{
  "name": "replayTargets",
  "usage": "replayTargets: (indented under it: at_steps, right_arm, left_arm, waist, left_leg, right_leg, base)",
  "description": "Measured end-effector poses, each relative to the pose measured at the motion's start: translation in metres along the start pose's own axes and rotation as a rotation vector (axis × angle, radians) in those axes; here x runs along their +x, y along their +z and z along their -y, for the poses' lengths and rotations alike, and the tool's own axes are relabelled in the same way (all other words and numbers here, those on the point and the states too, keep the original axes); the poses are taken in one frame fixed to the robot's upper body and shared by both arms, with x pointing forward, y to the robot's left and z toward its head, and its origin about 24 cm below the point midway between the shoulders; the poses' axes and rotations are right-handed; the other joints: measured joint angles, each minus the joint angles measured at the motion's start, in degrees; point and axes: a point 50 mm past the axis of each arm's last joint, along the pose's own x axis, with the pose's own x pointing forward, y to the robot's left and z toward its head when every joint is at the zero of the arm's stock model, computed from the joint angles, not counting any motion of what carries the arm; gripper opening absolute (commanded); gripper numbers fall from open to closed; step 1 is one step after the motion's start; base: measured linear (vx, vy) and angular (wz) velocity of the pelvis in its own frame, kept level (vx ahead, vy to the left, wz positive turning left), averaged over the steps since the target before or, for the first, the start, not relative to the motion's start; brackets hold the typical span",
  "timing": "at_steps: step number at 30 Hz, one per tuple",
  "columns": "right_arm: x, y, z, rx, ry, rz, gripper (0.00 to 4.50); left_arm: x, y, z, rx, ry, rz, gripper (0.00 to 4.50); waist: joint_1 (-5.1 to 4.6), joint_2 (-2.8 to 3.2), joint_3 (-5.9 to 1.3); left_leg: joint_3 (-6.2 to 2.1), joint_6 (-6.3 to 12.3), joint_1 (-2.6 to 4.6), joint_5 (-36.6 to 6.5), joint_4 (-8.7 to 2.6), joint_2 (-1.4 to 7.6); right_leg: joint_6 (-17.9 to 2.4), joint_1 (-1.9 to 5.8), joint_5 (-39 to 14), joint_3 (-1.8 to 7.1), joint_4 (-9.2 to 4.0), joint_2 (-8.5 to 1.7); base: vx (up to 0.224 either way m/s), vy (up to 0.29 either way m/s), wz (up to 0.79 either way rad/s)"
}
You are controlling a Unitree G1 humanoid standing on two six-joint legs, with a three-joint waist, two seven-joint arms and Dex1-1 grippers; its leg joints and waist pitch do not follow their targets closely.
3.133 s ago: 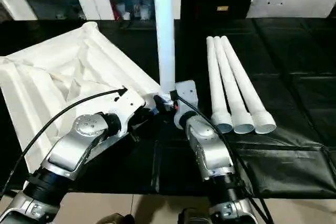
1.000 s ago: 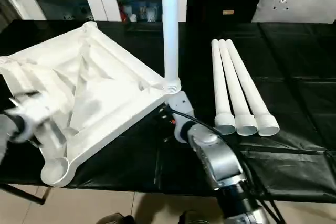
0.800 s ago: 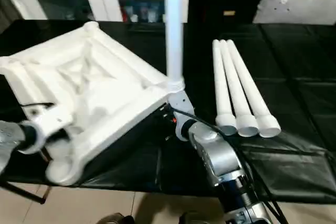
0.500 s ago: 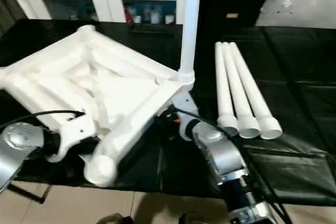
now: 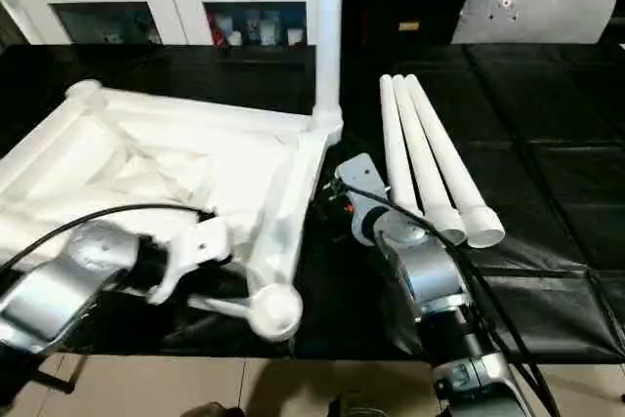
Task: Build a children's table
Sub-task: Rotate table base
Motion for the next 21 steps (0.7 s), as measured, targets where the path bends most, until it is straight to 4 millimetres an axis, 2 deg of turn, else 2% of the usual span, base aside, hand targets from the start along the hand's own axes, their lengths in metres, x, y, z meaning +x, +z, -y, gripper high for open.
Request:
replayTargets:
  at_steps: [6,11,14,18,21]
  right_arm:
    - [0.002,0.009,0.002,-0.039,-0.023,0.028,4.5]
    - [-0.001,0.017,0.004,-0.051,-0.048,0.057,4.5]
    - [-0.008,0.036,0.003,-0.064,-0.054,0.142,4.5]
    - [-0.023,0.063,0.003,-0.056,-0.078,0.255,4.5]
    - [-0.041,0.069,0.008,-0.005,-0.134,0.298,4.5]
  left_arm:
    - [0.019,0.006,-0.024,0.039,0.167,0.051,0.05]
    - [0.026,0.008,-0.032,0.026,0.241,0.088,0.05]
    - [0.028,0.012,-0.034,0.031,0.272,0.136,0.05]
    - [0.025,0.023,-0.03,0.06,0.284,0.23,0.05]
    - [0.013,0.029,-0.025,-0.03,0.316,0.355,0.05]
  waist:
    - [-0.09,0.0,0.0]
    - [0.15,0.09,0.01]
    - [0.22,0.18,0.02]
    - [0.78,0.32,-0.02]
    - [1.32,0.43,-0.06]
  left_leg:
    - [-0.01,0.01,0.02,0.0,0.13,0.01]
    - [-0.03,0.02,-0.01,0.0,0.13,0.02]
    - [-0.03,0.1,-0.03,0.0,0.15,0.02]
    - [-0.03,0.09,0.0,0.0,0.15,0.02]
    - [-0.03,0.04,0.01,0.0,0.13,0.02]
  right_leg:
    - [0.0,0.02,0.1,-0.01,-0.02,0.0]
    - [0.0,0.0,0.1,-0.03,-0.04,0.0]
    - [0.0,-0.01,0.1,-0.03,-0.07,-0.01]
    - [0.0,0.01,0.1,-0.03,-0.09,-0.01]
    - [0.0,0.01,0.1,-0.03,-0.1,-0.01]
  base:
    - [0.0,0.0,0.0]
    - [0.0,0.0,0.0]
    - [0.0,0.0,0.0]
    - [0.0,0.0,0.0]
    - [0.0,0.0,0.0]
